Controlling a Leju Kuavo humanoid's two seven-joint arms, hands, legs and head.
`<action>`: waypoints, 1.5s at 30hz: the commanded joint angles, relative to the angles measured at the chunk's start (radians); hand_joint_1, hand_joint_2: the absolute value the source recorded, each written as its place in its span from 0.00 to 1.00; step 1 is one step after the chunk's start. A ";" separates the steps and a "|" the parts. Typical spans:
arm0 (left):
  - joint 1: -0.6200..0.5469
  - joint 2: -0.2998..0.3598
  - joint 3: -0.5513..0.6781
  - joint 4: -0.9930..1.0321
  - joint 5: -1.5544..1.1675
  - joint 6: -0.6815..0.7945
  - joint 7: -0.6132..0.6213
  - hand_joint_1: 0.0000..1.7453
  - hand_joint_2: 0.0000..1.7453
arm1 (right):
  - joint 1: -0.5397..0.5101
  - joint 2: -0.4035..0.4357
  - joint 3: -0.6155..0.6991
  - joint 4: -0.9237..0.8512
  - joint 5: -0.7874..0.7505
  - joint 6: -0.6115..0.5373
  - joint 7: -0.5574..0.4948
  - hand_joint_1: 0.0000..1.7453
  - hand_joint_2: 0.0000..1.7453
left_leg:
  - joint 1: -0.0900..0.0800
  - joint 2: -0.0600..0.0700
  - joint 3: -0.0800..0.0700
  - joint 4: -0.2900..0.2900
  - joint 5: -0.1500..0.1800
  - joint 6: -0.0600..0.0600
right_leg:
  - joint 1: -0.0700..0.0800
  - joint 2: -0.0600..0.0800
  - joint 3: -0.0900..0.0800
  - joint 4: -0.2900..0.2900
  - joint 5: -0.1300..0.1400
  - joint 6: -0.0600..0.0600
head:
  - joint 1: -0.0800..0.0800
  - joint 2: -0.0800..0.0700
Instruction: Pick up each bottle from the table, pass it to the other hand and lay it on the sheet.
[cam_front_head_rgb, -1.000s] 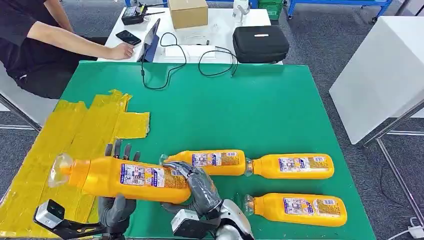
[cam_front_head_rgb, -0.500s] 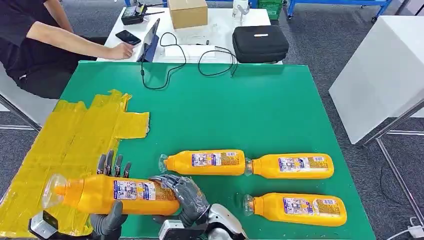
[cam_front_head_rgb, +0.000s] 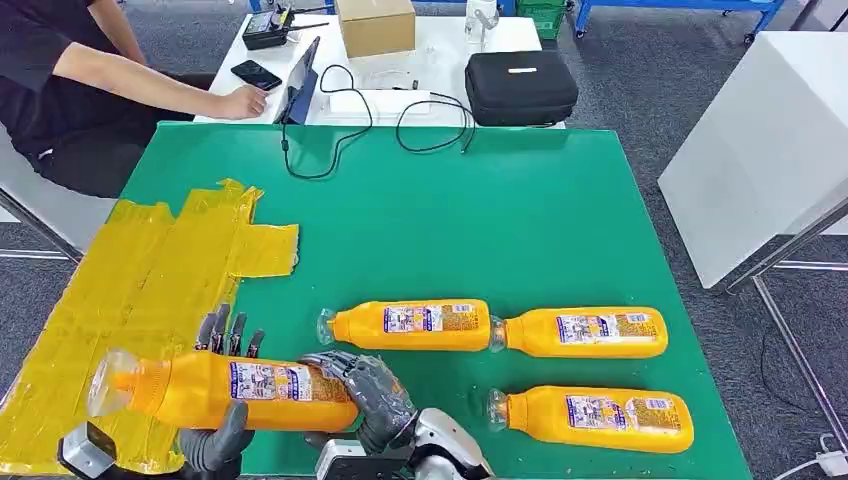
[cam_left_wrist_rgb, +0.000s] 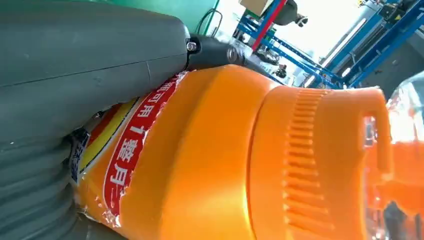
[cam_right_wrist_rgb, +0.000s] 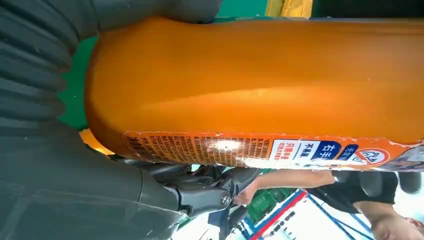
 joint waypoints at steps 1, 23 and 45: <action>-0.054 0.000 -0.015 0.010 -0.015 0.010 -0.003 1.00 1.00 | 0.041 0.018 0.071 0.066 0.014 0.031 0.002 0.92 1.00 | 0.001 -0.001 0.005 0.000 -0.002 -0.002 | 0.001 -0.003 0.006 -0.001 -0.003 0.000 | 0.000 0.000; -0.035 -0.018 0.134 -0.118 -0.421 0.398 -0.037 1.00 1.00 | 0.116 -0.028 -0.026 -0.244 0.030 -0.110 0.127 0.00 0.00 | 0.001 0.000 0.002 0.001 -0.002 -0.002 | 0.001 -0.001 0.003 0.000 -0.002 0.000 | 0.000 0.000; -0.178 0.091 0.045 -0.120 -1.336 1.014 0.129 1.00 1.00 | 0.157 -0.080 -0.222 -0.474 0.030 -0.080 0.152 0.00 0.00 | 0.000 -0.001 0.004 -0.001 -0.001 -0.002 | 0.001 -0.003 0.006 -0.001 -0.002 0.000 | 0.000 0.000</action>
